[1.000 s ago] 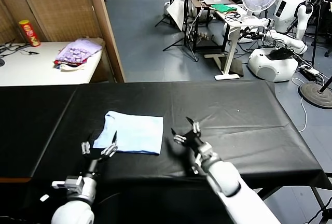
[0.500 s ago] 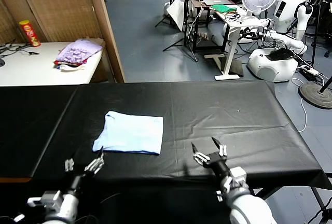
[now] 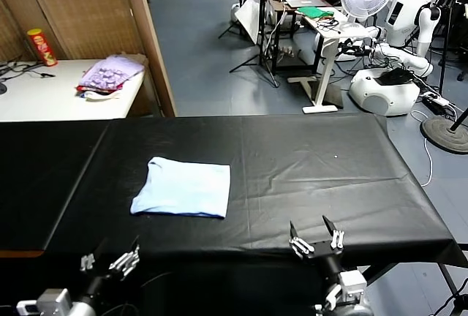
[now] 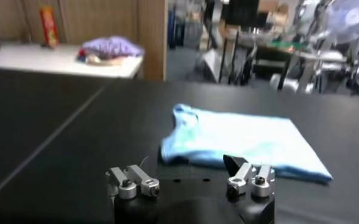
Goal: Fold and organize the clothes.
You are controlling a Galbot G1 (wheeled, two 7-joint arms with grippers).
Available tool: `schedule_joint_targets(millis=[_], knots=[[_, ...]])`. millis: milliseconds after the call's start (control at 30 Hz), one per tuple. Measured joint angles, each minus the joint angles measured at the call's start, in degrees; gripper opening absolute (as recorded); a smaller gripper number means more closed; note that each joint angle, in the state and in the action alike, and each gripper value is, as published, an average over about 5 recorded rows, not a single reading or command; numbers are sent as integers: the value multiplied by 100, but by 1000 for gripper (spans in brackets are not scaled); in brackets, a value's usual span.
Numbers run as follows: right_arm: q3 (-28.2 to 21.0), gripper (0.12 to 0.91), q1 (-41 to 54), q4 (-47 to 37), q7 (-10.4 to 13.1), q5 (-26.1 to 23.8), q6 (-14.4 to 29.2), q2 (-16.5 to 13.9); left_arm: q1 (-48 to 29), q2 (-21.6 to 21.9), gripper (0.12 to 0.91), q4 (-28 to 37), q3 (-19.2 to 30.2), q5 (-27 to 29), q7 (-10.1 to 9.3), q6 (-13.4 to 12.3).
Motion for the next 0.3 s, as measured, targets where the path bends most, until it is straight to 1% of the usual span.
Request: schedule_joint_targets(millis=[100, 300], knots=[[5, 798, -59, 34, 4, -2, 1, 7, 13, 15, 798, -32, -42, -11, 64, 74], [8, 798, -108, 62, 8, -4, 4, 13, -24, 18, 798, -54, -53, -17, 143, 96]])
